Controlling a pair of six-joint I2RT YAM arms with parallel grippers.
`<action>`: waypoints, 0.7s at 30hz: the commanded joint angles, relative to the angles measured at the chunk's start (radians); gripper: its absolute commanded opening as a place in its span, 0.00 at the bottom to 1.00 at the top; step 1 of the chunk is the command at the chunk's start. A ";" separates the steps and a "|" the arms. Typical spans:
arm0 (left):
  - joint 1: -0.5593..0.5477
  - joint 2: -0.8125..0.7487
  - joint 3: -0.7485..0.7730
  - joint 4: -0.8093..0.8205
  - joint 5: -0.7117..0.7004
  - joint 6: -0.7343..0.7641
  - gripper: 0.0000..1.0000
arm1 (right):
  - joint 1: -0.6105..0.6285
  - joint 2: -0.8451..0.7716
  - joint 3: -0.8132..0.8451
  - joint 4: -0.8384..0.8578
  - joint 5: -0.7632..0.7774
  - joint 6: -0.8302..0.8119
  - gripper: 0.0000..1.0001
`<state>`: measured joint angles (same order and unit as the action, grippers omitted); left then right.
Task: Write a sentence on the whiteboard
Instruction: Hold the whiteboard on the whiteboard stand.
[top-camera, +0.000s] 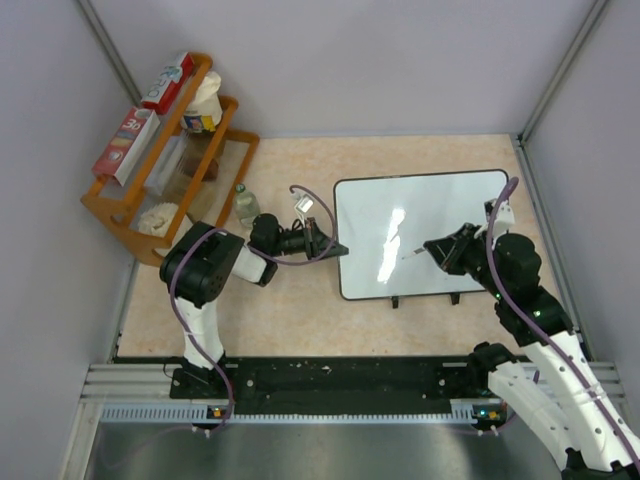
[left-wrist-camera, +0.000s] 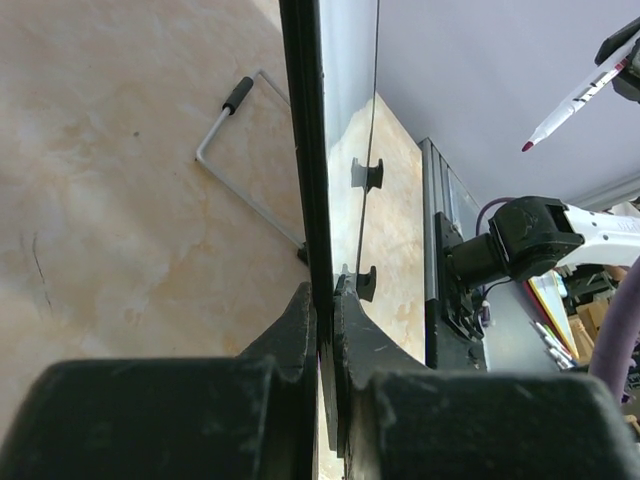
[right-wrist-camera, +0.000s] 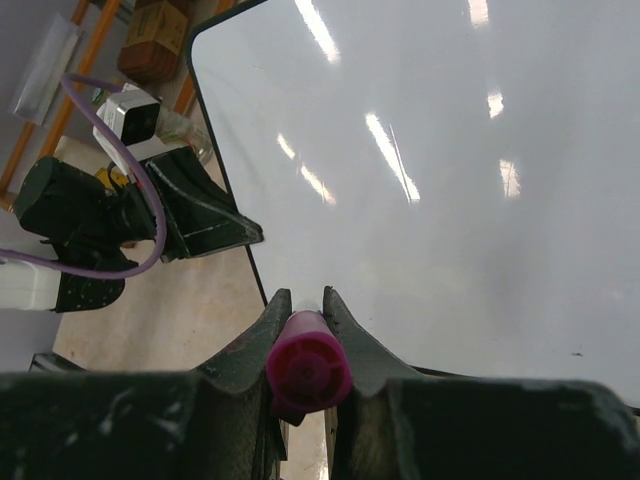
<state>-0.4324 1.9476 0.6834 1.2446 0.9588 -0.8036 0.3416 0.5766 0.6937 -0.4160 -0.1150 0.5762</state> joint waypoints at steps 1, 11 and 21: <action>-0.025 -0.022 -0.019 -0.005 0.086 0.121 0.00 | -0.013 -0.006 0.001 0.045 -0.009 -0.007 0.00; -0.025 -0.128 0.038 -0.310 0.015 0.289 0.32 | -0.013 -0.017 -0.005 0.045 -0.005 -0.003 0.00; -0.014 -0.298 -0.007 -0.454 -0.113 0.365 0.52 | -0.013 -0.021 -0.003 0.045 -0.008 -0.004 0.00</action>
<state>-0.4541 1.7580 0.6880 0.8375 0.9066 -0.5087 0.3416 0.5694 0.6933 -0.4080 -0.1184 0.5766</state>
